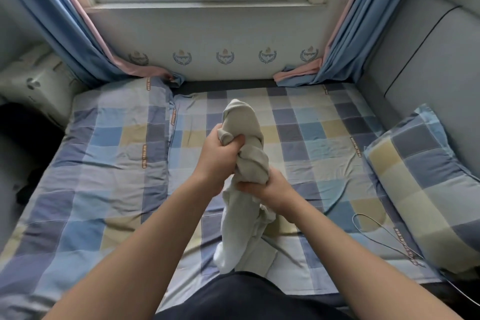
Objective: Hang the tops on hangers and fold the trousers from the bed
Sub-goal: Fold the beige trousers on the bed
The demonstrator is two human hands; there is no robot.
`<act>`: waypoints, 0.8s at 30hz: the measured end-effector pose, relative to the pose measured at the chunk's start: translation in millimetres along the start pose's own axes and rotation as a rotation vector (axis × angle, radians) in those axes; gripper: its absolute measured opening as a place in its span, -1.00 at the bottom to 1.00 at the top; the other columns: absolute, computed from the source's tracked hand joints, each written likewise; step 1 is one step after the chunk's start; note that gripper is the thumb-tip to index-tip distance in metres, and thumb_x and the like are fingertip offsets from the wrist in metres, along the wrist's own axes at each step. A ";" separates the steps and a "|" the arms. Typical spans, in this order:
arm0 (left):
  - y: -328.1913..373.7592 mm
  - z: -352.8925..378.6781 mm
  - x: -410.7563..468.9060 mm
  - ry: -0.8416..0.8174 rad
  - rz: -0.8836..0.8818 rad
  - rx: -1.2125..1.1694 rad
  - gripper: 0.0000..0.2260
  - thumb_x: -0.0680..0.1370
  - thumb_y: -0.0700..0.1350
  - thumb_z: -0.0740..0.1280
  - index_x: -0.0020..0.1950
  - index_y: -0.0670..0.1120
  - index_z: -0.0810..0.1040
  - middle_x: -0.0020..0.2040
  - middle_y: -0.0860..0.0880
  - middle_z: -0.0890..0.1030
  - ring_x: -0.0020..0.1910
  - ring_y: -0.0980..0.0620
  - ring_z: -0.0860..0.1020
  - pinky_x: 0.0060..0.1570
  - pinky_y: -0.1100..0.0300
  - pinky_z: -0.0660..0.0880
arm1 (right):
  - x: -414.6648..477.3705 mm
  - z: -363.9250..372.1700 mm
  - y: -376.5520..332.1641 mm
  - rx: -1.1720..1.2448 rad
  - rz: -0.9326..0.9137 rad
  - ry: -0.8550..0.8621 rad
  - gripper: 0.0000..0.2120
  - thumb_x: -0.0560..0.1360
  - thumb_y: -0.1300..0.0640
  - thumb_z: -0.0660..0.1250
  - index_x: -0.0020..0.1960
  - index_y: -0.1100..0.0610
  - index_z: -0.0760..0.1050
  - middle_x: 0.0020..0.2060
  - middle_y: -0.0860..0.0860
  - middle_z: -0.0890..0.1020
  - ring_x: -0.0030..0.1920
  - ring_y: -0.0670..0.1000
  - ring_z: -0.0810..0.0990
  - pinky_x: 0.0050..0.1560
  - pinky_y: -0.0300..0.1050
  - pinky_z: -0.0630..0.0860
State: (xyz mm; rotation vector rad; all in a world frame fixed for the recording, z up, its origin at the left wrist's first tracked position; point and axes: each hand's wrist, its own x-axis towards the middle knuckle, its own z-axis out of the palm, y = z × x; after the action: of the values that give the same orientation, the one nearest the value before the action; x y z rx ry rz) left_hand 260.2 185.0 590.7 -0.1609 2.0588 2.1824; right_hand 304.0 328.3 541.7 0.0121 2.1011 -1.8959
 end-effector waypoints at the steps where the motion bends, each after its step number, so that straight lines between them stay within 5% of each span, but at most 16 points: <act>1: 2.0 -5.3 2.1 0.002 0.048 0.064 -0.88 0.61 -0.17 0.37 0.13 -0.04 0.54 0.07 -0.16 0.66 0.08 -0.15 0.65 0.02 -0.05 0.63 | 2.1 2.2 -0.8 -0.022 0.018 0.032 -0.73 0.41 0.16 0.54 0.09 0.04 0.62 -0.14 -0.07 0.72 -0.13 -0.09 0.68 -0.22 -0.30 0.56; 4: -0.3 -23.8 -0.3 -0.016 0.091 0.100 -0.74 0.61 0.05 0.37 0.18 -0.11 0.55 0.07 -0.11 0.68 0.06 -0.09 0.65 0.02 0.06 0.61 | 8.0 3.4 -5.3 0.084 0.066 0.113 -0.86 0.47 0.26 0.48 0.01 0.12 0.64 -0.22 -0.02 0.72 -0.21 -0.05 0.68 -0.27 -0.22 0.56; 7: -19.7 -28.6 -7.6 -0.133 -0.118 -0.037 -0.47 0.52 0.36 0.10 0.27 0.06 0.53 0.21 -0.08 0.65 0.17 -0.04 0.62 0.15 0.02 0.55 | 15.9 -1.5 -27.4 0.221 0.066 0.187 -0.85 0.45 0.27 0.51 0.01 0.20 0.65 -0.13 0.13 0.73 -0.14 0.10 0.71 -0.11 0.06 0.62; 10: -52.8 -17.3 -18.3 -0.243 -0.247 -0.008 -0.60 0.65 0.22 0.15 0.29 0.01 0.56 0.25 -0.02 0.66 0.21 0.07 0.62 0.23 0.14 0.54 | 27.7 -12.5 -58.3 0.336 0.043 0.247 -0.78 0.44 0.24 0.52 0.06 0.27 0.63 -0.12 0.17 0.72 -0.12 0.16 0.71 -0.07 0.09 0.64; 13: -83.8 -17.4 -35.0 -0.319 -0.184 0.298 -0.88 0.57 0.08 0.41 0.07 0.11 0.62 -0.07 0.22 0.72 -0.07 0.25 0.66 -0.16 0.41 0.54 | 39.7 -23.6 -83.4 0.399 0.078 0.304 -0.73 0.46 0.20 0.52 0.11 0.26 0.59 -0.17 0.15 0.71 -0.19 0.14 0.72 -0.22 0.01 0.65; 17: -95.9 -23.9 -36.4 -0.192 -0.146 0.442 -0.91 0.66 -0.04 0.31 0.03 0.04 0.61 -0.05 0.10 0.69 0.01 0.04 0.64 0.00 0.12 0.57 | 49.4 -30.5 -88.0 0.504 0.124 0.303 -0.65 0.52 0.08 0.47 0.22 0.24 0.53 0.00 0.17 0.69 -0.06 0.15 0.71 -0.11 0.07 0.66; 21: -75.8 -24.9 -34.0 -0.057 -0.136 0.216 -0.84 0.67 -0.14 0.29 -0.05 -0.05 0.64 -0.09 -0.04 0.72 -0.02 -0.13 0.69 0.01 0.00 0.63 | 32.6 -26.2 -55.9 0.228 0.222 0.093 -0.33 0.37 -0.32 0.43 0.32 0.07 0.49 0.23 0.04 0.61 0.24 0.12 0.55 0.28 0.22 0.46; 24: -48.7 -27.0 -27.1 0.026 -0.112 0.010 -0.86 0.66 -0.16 0.31 0.04 -0.14 0.66 -0.11 -0.08 0.74 -0.09 -0.05 0.71 -0.05 0.07 0.66 | 3.3 -14.8 -5.2 0.018 0.245 -0.086 -0.11 0.28 -0.38 0.47 0.47 0.01 0.34 0.33 -0.06 0.54 0.32 0.00 0.52 0.30 0.05 0.45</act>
State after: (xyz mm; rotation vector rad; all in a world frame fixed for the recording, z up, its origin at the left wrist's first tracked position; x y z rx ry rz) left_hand 294.8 160.1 545.9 -0.2978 2.0213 2.1146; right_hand 296.5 341.4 547.1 0.1805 1.9284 -1.7383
